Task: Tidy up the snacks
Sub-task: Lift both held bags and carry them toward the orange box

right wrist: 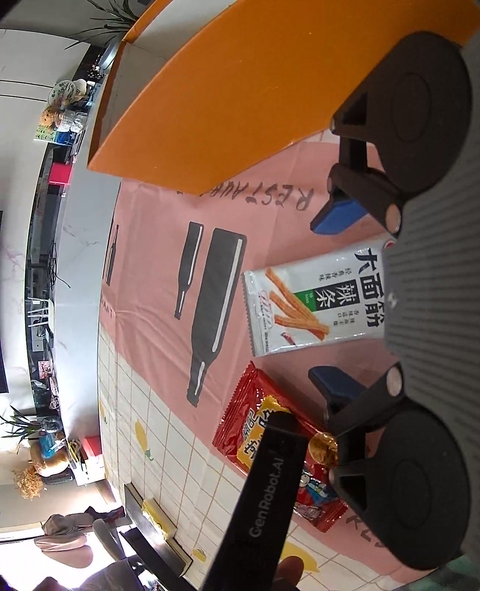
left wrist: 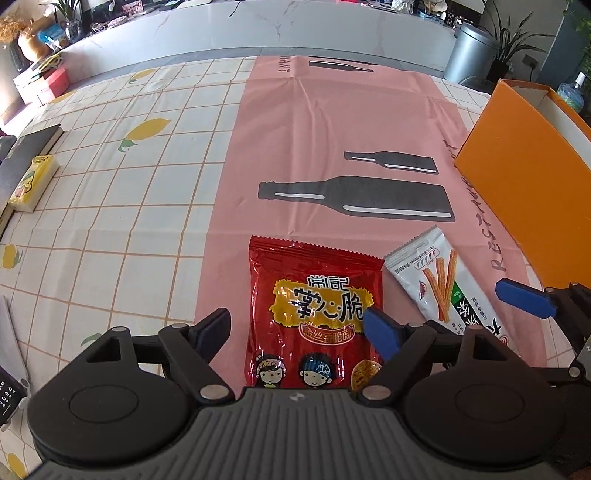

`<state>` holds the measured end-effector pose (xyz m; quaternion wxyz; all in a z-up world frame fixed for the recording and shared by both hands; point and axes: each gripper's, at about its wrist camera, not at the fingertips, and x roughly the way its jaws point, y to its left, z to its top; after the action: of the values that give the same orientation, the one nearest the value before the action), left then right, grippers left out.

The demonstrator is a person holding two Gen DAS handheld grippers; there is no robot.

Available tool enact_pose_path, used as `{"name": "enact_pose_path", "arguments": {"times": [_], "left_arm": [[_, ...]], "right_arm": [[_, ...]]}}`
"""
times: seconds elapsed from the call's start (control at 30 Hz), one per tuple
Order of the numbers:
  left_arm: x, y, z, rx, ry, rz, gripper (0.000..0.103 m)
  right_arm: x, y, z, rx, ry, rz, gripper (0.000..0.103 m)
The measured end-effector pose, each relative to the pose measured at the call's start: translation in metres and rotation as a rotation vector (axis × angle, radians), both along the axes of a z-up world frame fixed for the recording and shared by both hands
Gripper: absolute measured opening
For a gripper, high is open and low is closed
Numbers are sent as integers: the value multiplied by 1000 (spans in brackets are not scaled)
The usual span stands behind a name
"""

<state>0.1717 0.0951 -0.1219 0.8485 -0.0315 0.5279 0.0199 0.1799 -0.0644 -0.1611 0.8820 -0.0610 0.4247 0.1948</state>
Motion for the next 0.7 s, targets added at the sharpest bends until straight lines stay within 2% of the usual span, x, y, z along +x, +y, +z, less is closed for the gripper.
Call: {"name": "enact_pose_path", "arguments": {"times": [0.17,0.27,0.47,0.5,0.53,0.63,0.7], "left_arm": [[1,3,-6,-45,27,6,100],[0,4,-8,-63,14,6,100],[-5,-4,-6,-19,-22,-44,100],[-6,-5,-5,-8,-30,-49,96],[-7,-6,-3,-6,-41,-53,86],[-9,-8,2,-21,-58,-62,68],[-10,-9,5,-31,-63,-67,64]], "right_arm": [[5,-6,-5,30,29,-14,76],[5,-6,-7,42,36,-11,76],[2,0,-10,4,22,20,75],[1,1,-10,-9,14,24,71],[0,2,-10,-23,6,28,69],[-3,2,-9,-37,-4,34,59],[-3,2,-9,-43,-7,36,54]]}}
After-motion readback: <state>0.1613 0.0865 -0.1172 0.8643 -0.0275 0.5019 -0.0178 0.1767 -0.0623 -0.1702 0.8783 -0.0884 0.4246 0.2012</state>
